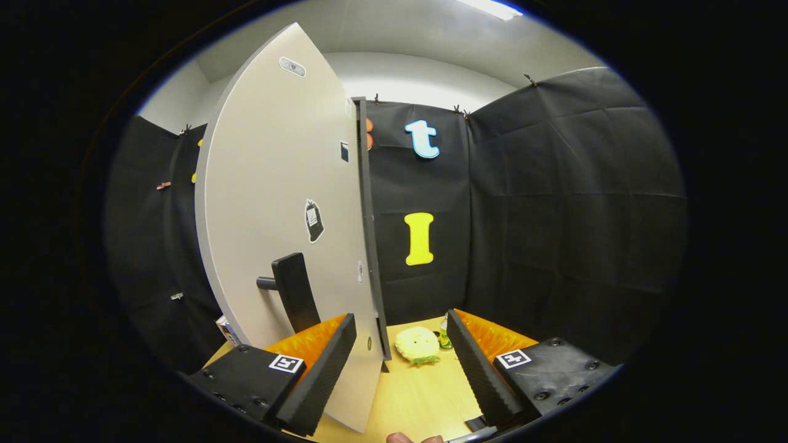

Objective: Open the shoe cabinet door, grab the shoes and put them into the shoe cabinet, then close the shoe cabinet door.

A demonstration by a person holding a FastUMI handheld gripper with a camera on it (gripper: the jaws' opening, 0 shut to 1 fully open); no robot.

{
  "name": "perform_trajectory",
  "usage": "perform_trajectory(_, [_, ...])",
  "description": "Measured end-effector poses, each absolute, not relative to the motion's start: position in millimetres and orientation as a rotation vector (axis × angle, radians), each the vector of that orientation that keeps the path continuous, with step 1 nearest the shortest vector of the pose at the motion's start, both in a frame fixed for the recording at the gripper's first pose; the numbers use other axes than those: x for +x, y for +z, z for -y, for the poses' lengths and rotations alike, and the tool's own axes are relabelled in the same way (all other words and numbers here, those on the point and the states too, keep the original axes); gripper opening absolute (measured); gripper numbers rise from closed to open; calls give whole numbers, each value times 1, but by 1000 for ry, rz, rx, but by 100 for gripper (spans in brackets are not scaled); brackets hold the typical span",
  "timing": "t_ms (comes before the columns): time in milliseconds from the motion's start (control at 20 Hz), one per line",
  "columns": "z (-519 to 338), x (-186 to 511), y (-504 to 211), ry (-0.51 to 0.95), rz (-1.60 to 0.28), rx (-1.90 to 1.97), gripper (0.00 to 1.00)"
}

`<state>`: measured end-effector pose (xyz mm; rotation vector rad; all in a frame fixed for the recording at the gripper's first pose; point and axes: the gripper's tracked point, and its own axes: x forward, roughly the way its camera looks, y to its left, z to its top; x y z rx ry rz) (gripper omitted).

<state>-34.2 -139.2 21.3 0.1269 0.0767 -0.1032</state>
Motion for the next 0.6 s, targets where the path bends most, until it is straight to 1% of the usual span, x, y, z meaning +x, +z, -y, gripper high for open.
perform_trajectory(200, [102,-29,18,-82,-92,151,98])
perform_trajectory(600, [19,16,17,-25,-119,132,98])
